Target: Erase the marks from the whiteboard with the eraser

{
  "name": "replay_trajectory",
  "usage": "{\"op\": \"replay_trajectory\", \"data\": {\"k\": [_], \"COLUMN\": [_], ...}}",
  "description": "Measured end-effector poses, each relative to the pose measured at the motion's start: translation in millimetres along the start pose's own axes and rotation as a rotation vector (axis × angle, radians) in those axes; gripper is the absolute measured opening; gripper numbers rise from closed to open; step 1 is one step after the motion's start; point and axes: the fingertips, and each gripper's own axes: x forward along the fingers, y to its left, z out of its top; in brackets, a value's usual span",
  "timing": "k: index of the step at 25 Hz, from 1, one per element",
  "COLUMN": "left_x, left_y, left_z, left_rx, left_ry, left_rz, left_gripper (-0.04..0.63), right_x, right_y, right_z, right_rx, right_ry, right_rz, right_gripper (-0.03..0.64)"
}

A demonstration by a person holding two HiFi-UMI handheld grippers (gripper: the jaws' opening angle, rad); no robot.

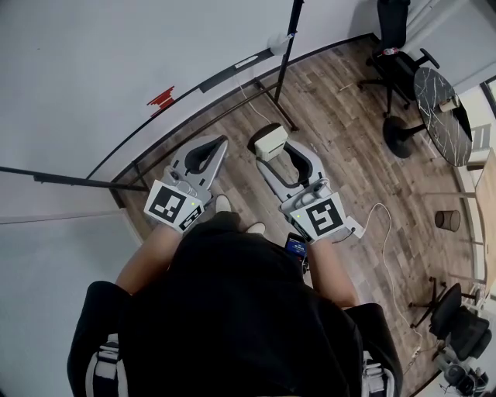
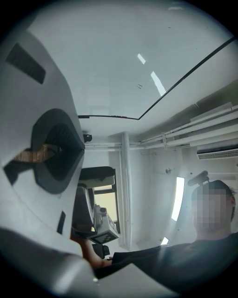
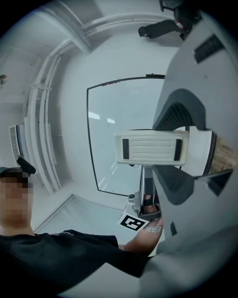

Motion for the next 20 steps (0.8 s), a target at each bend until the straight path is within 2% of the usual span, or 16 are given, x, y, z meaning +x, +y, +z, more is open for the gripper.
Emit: {"op": "replay_trajectory", "data": {"k": [3, 7, 14, 20], "left_x": [17.4, 43.6, 41.2, 73.3], "left_y": [16.2, 52.1, 67.4, 160.2], "left_z": [-0.4, -2.6, 18.1, 11.5], "left_rx": [-0.006, 0.008, 0.029, 0.016], "left_ry": [-0.003, -0.014, -0.044, -0.059], "left_rz": [0.0, -0.004, 0.009, 0.02], "left_gripper": [0.005, 0.005, 0.005, 0.005], "right_x": [12.9, 47.2, 63.0, 154.1], "right_y": [-16.8, -44.6, -44.8, -80.9], "right_z": [-4.7, 0.5, 24.1, 18.6], "right_rx": [0.022, 0.044, 0.004, -0.011], "right_ry": [0.019, -0.005, -0.013, 0.014], "right_rz": [0.007, 0.021, 0.044, 0.051], "right_gripper": [0.229, 0.229, 0.229, 0.229]}}
